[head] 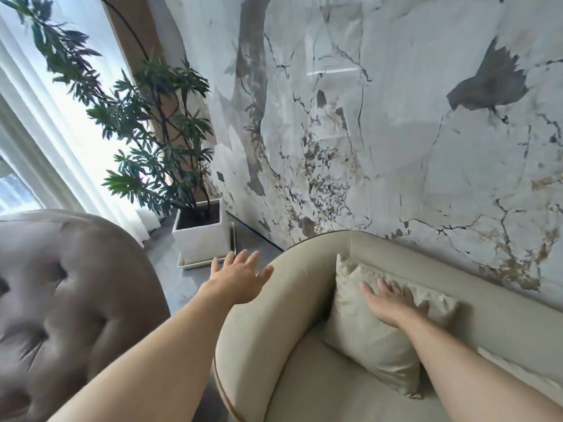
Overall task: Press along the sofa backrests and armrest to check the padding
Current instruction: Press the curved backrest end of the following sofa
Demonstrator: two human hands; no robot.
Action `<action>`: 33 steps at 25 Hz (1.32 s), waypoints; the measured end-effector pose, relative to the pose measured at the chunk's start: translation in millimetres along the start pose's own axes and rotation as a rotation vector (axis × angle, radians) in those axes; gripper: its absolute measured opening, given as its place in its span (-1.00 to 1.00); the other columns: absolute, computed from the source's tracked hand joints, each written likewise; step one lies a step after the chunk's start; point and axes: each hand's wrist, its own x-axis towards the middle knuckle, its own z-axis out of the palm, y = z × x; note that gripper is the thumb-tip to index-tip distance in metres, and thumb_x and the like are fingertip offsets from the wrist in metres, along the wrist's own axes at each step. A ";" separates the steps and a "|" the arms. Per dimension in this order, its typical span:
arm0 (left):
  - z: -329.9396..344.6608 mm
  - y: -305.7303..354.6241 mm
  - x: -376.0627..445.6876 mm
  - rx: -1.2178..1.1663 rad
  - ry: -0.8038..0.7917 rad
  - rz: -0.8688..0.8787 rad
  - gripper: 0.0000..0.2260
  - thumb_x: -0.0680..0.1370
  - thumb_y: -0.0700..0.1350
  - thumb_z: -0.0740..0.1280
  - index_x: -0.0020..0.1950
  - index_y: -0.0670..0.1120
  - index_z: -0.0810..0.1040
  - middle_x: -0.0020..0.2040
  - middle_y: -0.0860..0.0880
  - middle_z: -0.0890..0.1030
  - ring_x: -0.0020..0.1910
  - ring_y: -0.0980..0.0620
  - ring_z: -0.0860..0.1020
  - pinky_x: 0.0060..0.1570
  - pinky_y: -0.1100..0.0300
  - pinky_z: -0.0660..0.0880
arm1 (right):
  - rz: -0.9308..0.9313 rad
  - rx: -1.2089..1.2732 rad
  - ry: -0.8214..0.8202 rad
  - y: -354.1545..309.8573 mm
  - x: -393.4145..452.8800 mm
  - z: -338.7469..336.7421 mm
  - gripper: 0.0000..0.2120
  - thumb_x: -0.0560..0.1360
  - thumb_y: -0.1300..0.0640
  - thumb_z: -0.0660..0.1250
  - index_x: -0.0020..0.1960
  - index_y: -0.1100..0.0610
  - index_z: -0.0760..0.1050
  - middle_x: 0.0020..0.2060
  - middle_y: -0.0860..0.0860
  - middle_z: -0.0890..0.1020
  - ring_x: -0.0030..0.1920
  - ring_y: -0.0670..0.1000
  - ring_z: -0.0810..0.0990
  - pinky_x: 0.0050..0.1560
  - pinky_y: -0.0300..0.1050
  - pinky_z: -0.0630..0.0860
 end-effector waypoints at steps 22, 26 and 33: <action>53.4 141.4 273.7 0.175 -0.089 0.544 -0.39 0.57 0.31 -0.14 0.57 0.10 -0.05 0.61 0.01 -0.06 0.57 -0.03 -0.12 0.51 -0.06 -0.14 | 0.459 0.236 0.170 64.0 122.5 -8.8 -0.27 0.49 -0.40 -0.19 0.56 -0.07 -0.03 0.57 -0.05 -0.04 0.54 0.06 -0.11 0.44 0.25 -0.14; 91.7 157.7 356.1 0.128 -0.083 0.633 -0.39 0.57 0.31 -0.17 0.57 0.10 -0.10 0.61 0.03 -0.10 0.57 -0.03 -0.15 0.51 -0.06 -0.18 | 0.576 0.194 0.203 50.1 182.2 7.4 -0.29 0.49 -0.40 -0.19 0.56 -0.10 -0.04 0.57 -0.08 -0.04 0.54 0.02 -0.11 0.46 0.22 -0.13; 191.3 187.3 472.3 0.094 -0.045 0.735 -0.35 0.49 0.36 -0.28 0.55 0.16 -0.21 0.60 0.03 -0.20 0.55 -0.06 -0.25 0.48 -0.11 -0.30 | 0.609 0.120 0.249 48.1 300.3 57.2 -0.22 0.41 -0.45 -0.25 0.55 -0.14 -0.09 0.57 -0.11 -0.07 0.54 -0.03 -0.16 0.47 0.18 -0.20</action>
